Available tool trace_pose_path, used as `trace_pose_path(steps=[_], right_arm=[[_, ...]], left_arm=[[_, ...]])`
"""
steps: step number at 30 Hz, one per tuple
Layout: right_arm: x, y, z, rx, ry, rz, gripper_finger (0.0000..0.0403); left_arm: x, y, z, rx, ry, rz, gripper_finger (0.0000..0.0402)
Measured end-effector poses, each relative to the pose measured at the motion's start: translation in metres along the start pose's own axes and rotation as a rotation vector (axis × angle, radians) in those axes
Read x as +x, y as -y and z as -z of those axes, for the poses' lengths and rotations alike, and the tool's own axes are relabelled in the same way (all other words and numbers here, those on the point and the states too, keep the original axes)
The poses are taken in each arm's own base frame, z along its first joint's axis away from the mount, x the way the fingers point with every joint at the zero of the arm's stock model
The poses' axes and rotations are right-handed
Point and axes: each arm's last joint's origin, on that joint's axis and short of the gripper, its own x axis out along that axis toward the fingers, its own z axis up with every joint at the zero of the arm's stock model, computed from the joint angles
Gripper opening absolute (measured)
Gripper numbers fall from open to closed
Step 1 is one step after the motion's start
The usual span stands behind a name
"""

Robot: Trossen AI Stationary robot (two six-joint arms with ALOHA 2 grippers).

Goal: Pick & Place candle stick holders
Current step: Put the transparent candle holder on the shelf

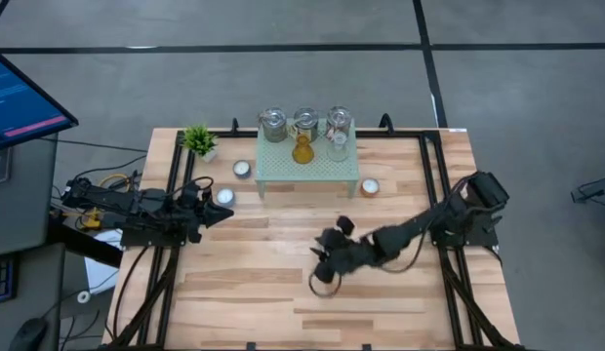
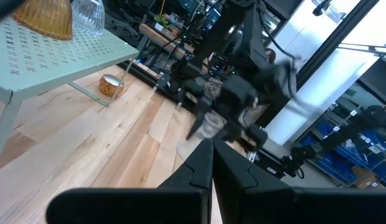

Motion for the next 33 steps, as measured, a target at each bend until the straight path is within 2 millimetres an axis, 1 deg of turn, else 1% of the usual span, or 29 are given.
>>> trace_pose_path(steps=[4, 7, 10, 12, 18, 21, 24, 28, 33], right_arm=[[0.005, 0.02, -0.037, 0.008, 0.064, -0.033, 0.0133], [0.011, 0.03, -0.065, -0.017, 0.092, -0.044, 0.0133], [0.015, 0.035, -0.099, -0.046, 0.143, -0.072, 0.0133], [0.021, 0.036, -0.123, -0.062, 0.18, -0.093, 0.0133], [0.043, 0.045, -0.179, -0.128, 0.207, -0.05, 0.0133], [0.058, 0.052, -0.197, -0.154, 0.205, -0.036, 0.0133], [0.073, 0.06, -0.208, -0.17, 0.195, -0.014, 0.0133], [0.085, 0.071, -0.221, -0.171, 0.216, 0.006, 0.0133], [0.102, 0.085, -0.227, -0.18, 0.206, 0.046, 0.0133]], left_arm=[[0.0, 0.0, 0.0, -0.001, 0.002, 0.001, 0.0007], [0.0, 0.0, -0.001, -0.002, 0.005, 0.003, 0.0007], [0.0, 0.0, -0.001, -0.002, 0.007, 0.004, 0.0007], [0.0, 0.001, -0.001, -0.004, 0.011, 0.006, 0.0007], [0.001, 0.001, -0.001, -0.003, 0.009, 0.005, 0.0007], [0.002, 0.001, -0.001, -0.003, 0.008, 0.005, 0.0007], [0.002, 0.001, -0.001, -0.002, 0.008, 0.003, 0.0007], [0.004, 0.001, 0.0, -0.001, 0.005, -0.001, 0.0007], [0.005, 0.001, 0.001, 0.004, -0.008, -0.01, 0.0007]])
